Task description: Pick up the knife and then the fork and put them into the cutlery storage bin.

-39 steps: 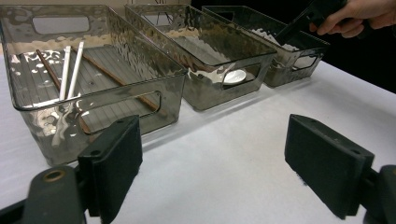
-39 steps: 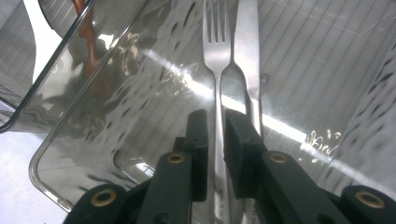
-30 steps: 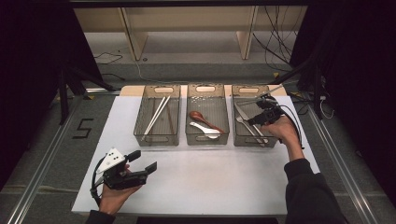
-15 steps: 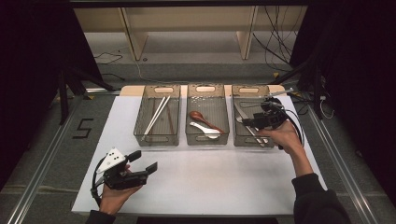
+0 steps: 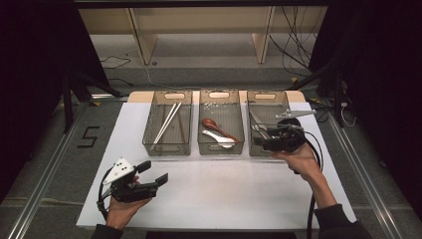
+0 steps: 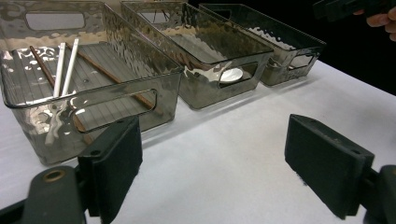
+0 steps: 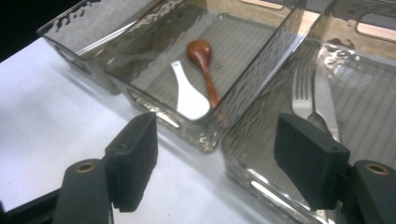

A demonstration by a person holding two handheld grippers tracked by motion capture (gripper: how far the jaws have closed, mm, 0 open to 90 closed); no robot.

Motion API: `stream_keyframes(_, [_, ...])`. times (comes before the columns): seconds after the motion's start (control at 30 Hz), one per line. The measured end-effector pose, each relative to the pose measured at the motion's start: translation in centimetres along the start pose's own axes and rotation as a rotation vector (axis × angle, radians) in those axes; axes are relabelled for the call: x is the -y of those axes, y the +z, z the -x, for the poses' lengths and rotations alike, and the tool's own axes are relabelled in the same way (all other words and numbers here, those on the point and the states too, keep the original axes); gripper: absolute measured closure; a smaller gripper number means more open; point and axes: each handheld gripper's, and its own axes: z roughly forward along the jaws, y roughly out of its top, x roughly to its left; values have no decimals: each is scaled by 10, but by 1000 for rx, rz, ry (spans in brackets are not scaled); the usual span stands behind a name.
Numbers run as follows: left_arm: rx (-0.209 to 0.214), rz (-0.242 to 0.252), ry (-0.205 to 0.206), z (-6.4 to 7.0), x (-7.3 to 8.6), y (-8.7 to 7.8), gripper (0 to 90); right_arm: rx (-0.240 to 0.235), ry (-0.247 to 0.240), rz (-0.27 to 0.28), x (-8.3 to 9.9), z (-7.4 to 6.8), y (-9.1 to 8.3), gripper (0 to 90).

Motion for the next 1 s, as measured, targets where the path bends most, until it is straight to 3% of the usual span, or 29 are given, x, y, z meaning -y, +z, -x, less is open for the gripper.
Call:
stream_keyframes(0.77, [16, -11, 8, 1, 0, 1, 187, -43, -43, 75, 41, -30, -11, 276])
stream_keyframes(1.0, [22, -15, 12, 1, 0, 1, 188, -65, -22, 119, 54, -32, -13, 259])
